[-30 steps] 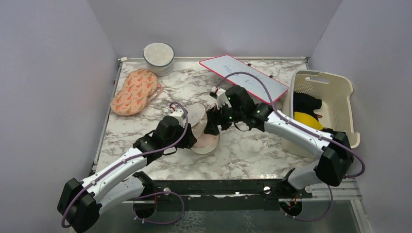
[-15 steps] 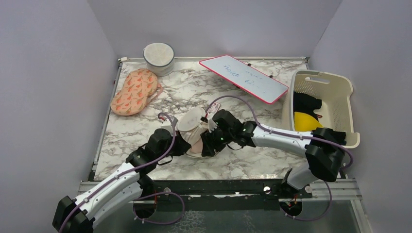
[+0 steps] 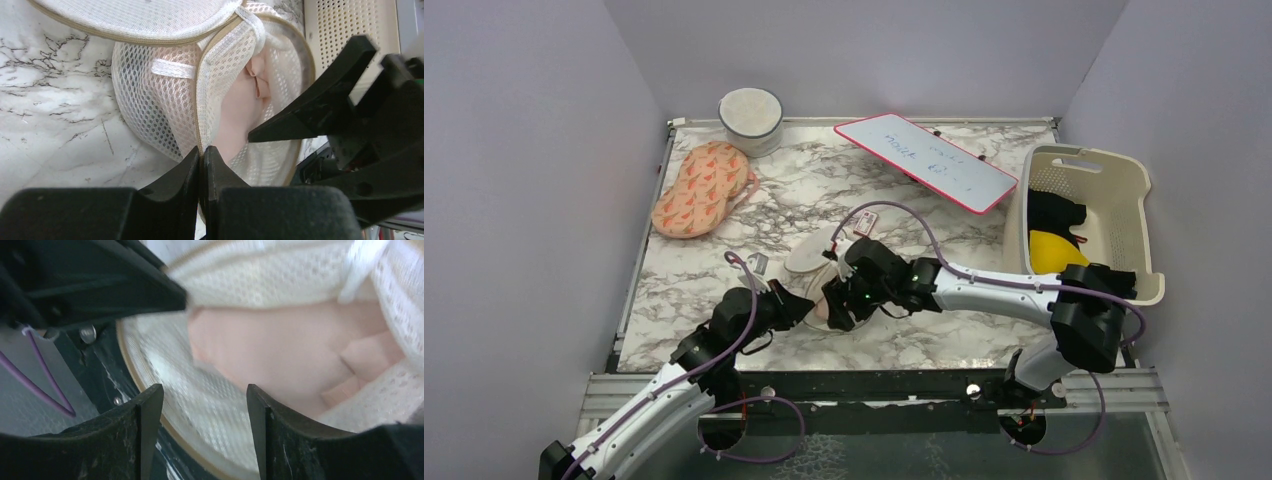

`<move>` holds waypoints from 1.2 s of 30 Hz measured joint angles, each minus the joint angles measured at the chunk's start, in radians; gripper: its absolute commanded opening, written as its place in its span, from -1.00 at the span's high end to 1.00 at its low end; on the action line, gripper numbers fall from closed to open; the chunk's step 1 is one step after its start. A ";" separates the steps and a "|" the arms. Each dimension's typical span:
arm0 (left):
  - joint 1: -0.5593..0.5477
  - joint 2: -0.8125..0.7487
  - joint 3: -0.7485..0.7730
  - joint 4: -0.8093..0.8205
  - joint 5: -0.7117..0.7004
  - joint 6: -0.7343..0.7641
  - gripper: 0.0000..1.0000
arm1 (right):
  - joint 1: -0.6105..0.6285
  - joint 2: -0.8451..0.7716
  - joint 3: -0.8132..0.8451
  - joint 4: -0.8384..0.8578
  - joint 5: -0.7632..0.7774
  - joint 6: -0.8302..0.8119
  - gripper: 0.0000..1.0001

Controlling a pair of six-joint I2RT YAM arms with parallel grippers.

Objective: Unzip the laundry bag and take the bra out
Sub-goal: Pick up the bra from the laundry bag.

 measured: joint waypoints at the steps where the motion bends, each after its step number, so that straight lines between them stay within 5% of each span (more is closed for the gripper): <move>1: 0.000 -0.001 -0.002 0.000 -0.001 -0.006 1.00 | 0.006 0.004 0.022 -0.002 0.013 -0.003 -0.32; 5: 0.000 0.000 -0.002 0.000 -0.002 -0.023 1.00 | 0.027 0.032 0.106 -0.001 0.070 -0.022 -0.46; 26: 0.000 0.068 -0.010 -0.018 -0.015 -0.051 1.00 | 0.195 0.204 0.167 0.029 0.441 -0.194 -0.48; 36: 0.003 0.064 -0.020 -0.060 -0.042 -0.051 1.00 | 0.257 0.314 0.285 -0.031 0.703 -0.224 -0.10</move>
